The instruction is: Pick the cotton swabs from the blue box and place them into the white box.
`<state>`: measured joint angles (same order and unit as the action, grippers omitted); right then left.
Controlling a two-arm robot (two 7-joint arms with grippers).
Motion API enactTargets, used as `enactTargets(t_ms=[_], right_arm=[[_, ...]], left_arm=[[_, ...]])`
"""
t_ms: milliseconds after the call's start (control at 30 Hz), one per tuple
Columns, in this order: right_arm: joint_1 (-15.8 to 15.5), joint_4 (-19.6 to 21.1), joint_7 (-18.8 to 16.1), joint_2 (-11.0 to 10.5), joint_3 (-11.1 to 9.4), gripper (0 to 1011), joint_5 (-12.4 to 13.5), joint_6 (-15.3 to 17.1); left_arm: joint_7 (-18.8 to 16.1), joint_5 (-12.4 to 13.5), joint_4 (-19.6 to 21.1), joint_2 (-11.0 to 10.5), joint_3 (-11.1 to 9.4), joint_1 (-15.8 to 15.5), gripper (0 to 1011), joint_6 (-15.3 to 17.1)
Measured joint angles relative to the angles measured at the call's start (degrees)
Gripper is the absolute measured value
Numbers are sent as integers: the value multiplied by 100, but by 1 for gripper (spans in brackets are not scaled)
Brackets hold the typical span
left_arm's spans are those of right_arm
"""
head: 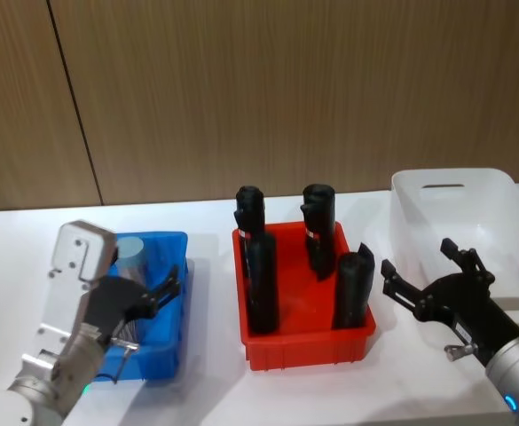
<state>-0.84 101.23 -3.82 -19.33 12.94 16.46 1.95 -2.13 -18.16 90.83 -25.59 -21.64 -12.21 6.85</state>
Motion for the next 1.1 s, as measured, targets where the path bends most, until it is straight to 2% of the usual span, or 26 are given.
enactTargets(t_ms=[367,567,1100], right_arm=[[0,0,0,0,0,1002,0,0],[0,0,0,0,0,1002,0,0],[0,0,0,0,0,1002,0,0]], left_arm=[[-130,-536,-289,-67,183,41,1004,240],[-107,-736,-541,-45,251,-22,1004,309],[318,-968,-1301,113,344,-339,1004,336]])
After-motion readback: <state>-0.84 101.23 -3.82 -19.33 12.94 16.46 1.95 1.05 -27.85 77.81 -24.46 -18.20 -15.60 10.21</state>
